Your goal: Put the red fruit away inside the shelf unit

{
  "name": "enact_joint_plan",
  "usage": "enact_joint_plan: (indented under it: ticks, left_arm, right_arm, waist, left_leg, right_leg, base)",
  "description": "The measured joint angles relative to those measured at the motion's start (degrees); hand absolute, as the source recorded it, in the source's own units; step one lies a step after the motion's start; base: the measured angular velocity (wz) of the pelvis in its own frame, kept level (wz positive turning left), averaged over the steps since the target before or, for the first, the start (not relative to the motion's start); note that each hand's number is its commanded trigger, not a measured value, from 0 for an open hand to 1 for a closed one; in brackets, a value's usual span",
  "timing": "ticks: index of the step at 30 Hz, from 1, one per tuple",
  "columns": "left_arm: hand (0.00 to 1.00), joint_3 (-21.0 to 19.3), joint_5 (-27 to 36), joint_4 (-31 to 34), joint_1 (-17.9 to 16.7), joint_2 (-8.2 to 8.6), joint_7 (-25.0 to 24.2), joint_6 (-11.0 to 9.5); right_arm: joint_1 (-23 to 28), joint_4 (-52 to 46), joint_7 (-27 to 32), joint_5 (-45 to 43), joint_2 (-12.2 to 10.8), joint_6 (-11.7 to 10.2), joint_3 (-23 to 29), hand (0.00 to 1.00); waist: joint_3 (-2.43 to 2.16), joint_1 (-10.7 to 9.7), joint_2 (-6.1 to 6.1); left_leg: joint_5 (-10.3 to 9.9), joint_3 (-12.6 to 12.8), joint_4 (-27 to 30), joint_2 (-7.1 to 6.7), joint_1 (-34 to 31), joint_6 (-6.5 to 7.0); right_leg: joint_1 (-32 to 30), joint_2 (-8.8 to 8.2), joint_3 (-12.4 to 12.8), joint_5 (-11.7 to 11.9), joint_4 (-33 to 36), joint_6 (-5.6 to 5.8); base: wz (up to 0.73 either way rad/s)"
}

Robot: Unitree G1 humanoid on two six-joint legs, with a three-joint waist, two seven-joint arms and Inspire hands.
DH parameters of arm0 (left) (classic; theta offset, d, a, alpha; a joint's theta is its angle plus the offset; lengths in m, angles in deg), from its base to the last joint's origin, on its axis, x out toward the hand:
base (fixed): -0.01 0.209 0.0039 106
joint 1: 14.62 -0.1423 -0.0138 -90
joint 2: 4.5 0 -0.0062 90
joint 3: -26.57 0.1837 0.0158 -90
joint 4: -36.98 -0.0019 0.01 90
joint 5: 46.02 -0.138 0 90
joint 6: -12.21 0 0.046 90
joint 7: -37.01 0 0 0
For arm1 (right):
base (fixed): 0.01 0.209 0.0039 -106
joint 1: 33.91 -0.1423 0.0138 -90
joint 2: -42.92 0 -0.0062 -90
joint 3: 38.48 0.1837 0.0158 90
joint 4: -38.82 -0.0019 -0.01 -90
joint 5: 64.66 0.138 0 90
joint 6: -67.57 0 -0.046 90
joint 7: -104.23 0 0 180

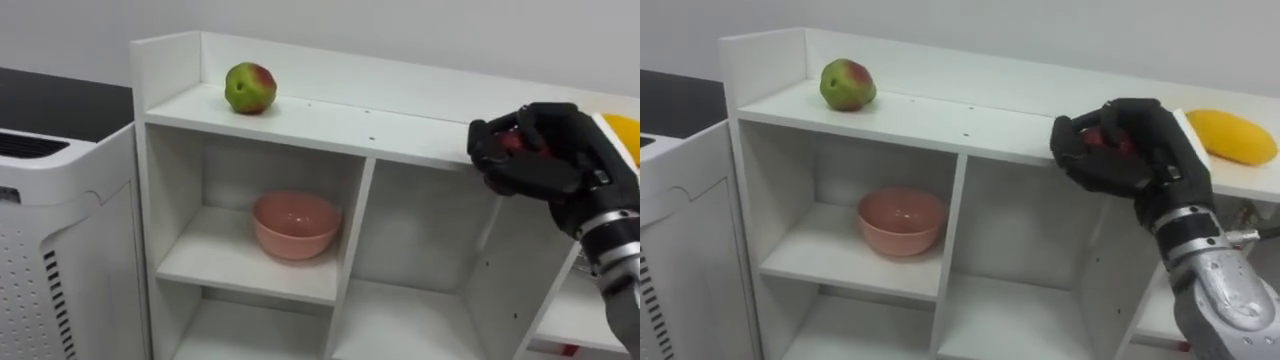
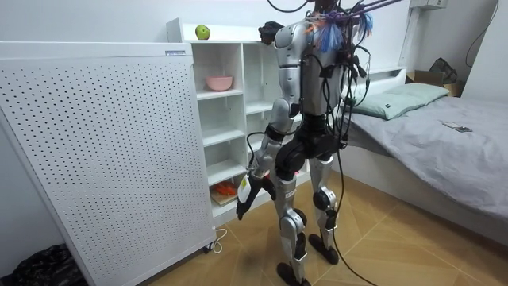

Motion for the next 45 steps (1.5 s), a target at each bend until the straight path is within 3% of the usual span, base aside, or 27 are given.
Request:
enact_joint_plan:
  ticks: [3, 5, 8, 12, 16, 21, 23, 27, 30, 32, 36, 43, 45]
  left_arm:
    - [0.0, 0.2, 0.05, -0.09, -0.21, 0.03, 0.01, 0.77]
    - [0.0, 1.82, 0.03, -0.08, -0.17, -0.1, 0.23, 1.05]
    - [0.0, 2.87, 0.02, -0.14, -0.23, -0.03, 0.27, 1.42]
    - [0.0, 3.4, 0.02, -1.24, -0.05, -0.04, 1.32, 1.55]
    - [0.0, 4.84, 2.52, -1.41, -0.32, -0.43, 2.59, 2.23]
    - [0.0, 10.29, 6.87, -3.18, 3.0, -1.0, 3.64, 2.47]
    - [0.0, 11.3, 6.89, -3.84, 5.0, -0.49, 3.6, 2.28]
    - [0.0, 13.16, 8.11, -6.32, 7.57, 0.34, 4.24, 1.99]
    - [0.0, 15.71, 10.0, -7.42, 8.29, 0.85, 6.02, 1.94]
    - [0.0, 15.92, 11.44, -8.16, 9.35, 1.56, 6.26, 1.93]
    - [0.0, 15.87, 11.36, -8.21, 9.11, 2.46, 6.33, 1.99]
    - [0.0, 18.21, 17.13, -7.2, 8.91, 3.14, 5.8, 2.71]
    - [0.0, 19.7, 18.34, -6.38, 8.87, 3.2, 5.81, 2.72]
  right_arm:
    - [2.55, -5.24, -3.52, 0.43, -0.02, 1.65, -4.13, 1.0]
    - [4.86, -8.43, -6.61, 0.62, -0.04, 3.91, -6.9, 1.0]
    - [5.55, -11.16, -10.21, 0.83, -0.05, 5.88, -8.21, 1.0]
    - [6.03, -11.99, -11.9, 4.39, -0.42, 5.89, -8.36, 1.0]
    - [8.76, -10.8, -13.64, 6.96, -4.14, 5.84, -10.08, 1.0]
    - [10.44, 1.55, -13.54, 9.55, -9.07, 5.81, -12.64, 1.0]
    - [10.33, 10.5, -11.8, 9.31, -11.43, 5.73, -12.37, 1.0]
    - [10.25, 21.57, -7.89, 10.26, -12.95, 5.74, -12.06, 1.0]
    - [8.81, 30.81, -3.98, 14.35, -14.75, 4.94, -11.66, 1.0]
    - [7.85, 34.8, -1.2, 19.47, -15.86, 4.75, -10.65, 1.0]
    - [6.22, 40.32, 2.78, 27.87, -17.47, 3.79, -8.1, 1.0]
    - [-1.7, 51.97, 6.04, 49.19, -18.17, 2.39, -3.09, 1.0]
    - [-2.72, 53.62, 6.23, 53.97, -18.26, 1.85, -1.96, 1.0]
  waist:
    - [-0.14, -0.06, 0.26]
    - [-0.26, 0.22, 0.25]
    - [-0.15, 0.32, 0.42]
    - [-0.1, 1.57, 0.48]
    - [-0.01, 1.62, 0.53]
    - [0.5, 1.54, 1.36]
    - [1.16, 1.41, 2.39]
    - [1.56, 1.4, 4.03]
    - [1.57, 1.42, 5.71]
    - [1.6, 1.28, 6.9]
    - [1.77, 1.57, 7.29]
    - [3.02, 2.12, 8.65]
    - [3.08, 3.18, 8.79]
  left_leg:
    - [0.0, 0.48, -0.03, 0.0, -0.1, 0.0]
    - [0.0, 0.46, 0.12, -0.01, -0.38, 0.0]
    - [0.01, 0.24, 0.24, -0.03, -0.5, 0.01]
    - [0.02, 0.28, 0.26, 0.0, -0.4, 0.01]
    - [0.02, -0.52, 0.62, -0.02, -1.0, 0.02]
    - [-0.01, -1.89, 3.15, -0.15, -6.12, 0.04]
    - [0.08, -2.18, 4.51, -0.31, -9.28, 0.18]
    - [0.17, -2.24, 6.76, -0.39, -14.42, 0.31]
    - [0.24, -1.73, 8.02, -0.28, -17.61, 0.3]
    - [0.38, -1.39, 9.61, -0.44, -20.75, 0.47]
    - [1.07, -0.82, 10.43, -1.25, -24.27, 0.84]
    - [1.37, -0.6, 15.58, -2.33, -34.42, 1.43]
    - [1.35, 0.01, 17.0, -2.41, -37.15, 1.47]
  right_leg:
    - [-0.31, -0.01, 0.34, 0.0, 0.03, 0.0]
    - [-0.43, -0.08, 0.23, 0.0, 0.04, 0.0]
    - [-0.4, -0.15, -0.15, 0.0, 0.08, 0.0]
    - [-0.27, -0.14, -0.18, 0.01, 0.13, 0.0]
    - [-0.4, -0.21, -0.83, 0.01, 0.23, 0.0]
    - [-4.25, -0.61, -2.17, 0.02, 1.99, -0.04]
    - [-7.22, -0.94, -2.56, 0.11, 3.23, -0.17]
    - [-12.42, -1.42, -3.77, 0.2, 5.57, -0.33]
    - [-16.6, -1.58, -3.29, 0.2, 7.92, -0.34]
    - [-20.45, -2.02, -3.09, 0.2, 9.86, -0.35]
    - [-25.35, -3.32, -3.04, -0.23, 13.21, -0.88]
    - [-35.69, -5.25, -2.9, -0.9, 19.25, -1.38]
    - [-39.06, -5.28, -1.69, -1.09, 20.79, -1.43]
  base:
    - [-0.07]
    - [0.02]
    - [0.04]
    - [0.0]
    - [0.11]
    - [0.15]
    - [0.06]
    - [-0.02]
    - [-0.12]
    - [-0.11]
    - [-0.04]
    - [0.02]
    - [-0.07]
